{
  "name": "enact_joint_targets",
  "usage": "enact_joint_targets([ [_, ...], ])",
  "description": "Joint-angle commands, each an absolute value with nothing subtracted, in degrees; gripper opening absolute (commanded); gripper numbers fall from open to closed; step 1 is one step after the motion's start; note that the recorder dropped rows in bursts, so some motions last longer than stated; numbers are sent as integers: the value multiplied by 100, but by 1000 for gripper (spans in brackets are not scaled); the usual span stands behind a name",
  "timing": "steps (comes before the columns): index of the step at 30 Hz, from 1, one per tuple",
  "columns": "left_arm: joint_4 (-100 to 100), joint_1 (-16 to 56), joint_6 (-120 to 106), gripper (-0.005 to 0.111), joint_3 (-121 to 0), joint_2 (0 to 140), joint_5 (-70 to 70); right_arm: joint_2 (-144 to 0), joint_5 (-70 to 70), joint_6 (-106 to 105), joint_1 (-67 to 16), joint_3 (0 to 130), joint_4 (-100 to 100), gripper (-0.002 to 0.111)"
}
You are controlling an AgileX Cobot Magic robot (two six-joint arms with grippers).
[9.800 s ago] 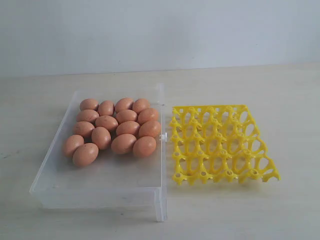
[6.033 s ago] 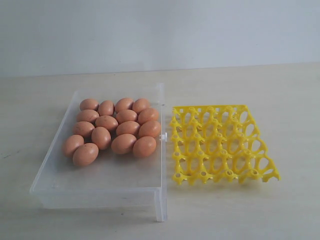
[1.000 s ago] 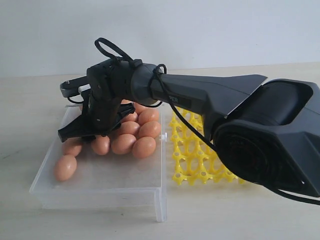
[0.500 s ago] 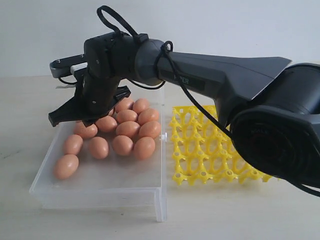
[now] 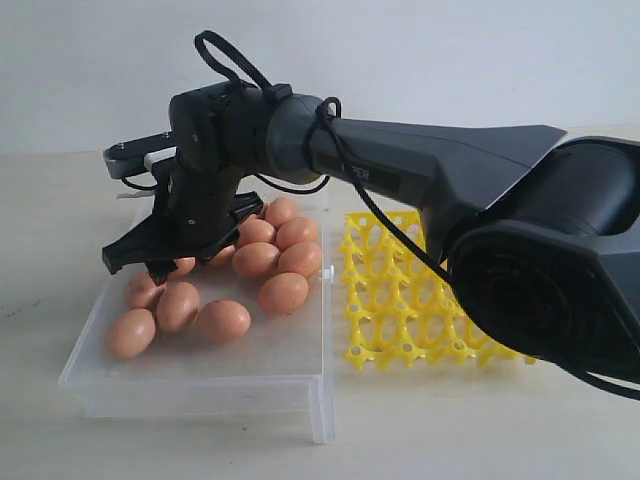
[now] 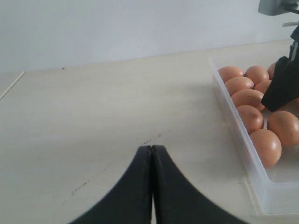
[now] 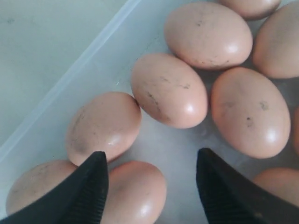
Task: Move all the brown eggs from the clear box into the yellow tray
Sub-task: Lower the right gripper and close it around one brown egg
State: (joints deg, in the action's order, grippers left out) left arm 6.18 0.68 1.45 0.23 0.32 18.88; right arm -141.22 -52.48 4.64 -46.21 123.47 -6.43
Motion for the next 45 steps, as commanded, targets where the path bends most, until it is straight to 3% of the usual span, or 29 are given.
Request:
enact_joint_targets([
  [1, 601, 61, 170, 0, 0, 0, 1809, -14187, -5269, 418, -4601, 12389, -686, 55],
  [19, 601, 61, 170, 0, 0, 0, 1809, -14392, -6221, 962, -4628, 12389, -753, 54],
  [41, 601, 61, 170, 0, 0, 0, 1809, -14396, -5389, 656, -4628, 12389, -719, 53],
  [43, 601, 61, 170, 0, 0, 0, 1809, -14396, -5419, 656, -4628, 12389, -719, 45],
  [45, 601, 61, 170, 0, 0, 0, 1809, -14405, -5435, 656, -4628, 12389, -719, 24],
])
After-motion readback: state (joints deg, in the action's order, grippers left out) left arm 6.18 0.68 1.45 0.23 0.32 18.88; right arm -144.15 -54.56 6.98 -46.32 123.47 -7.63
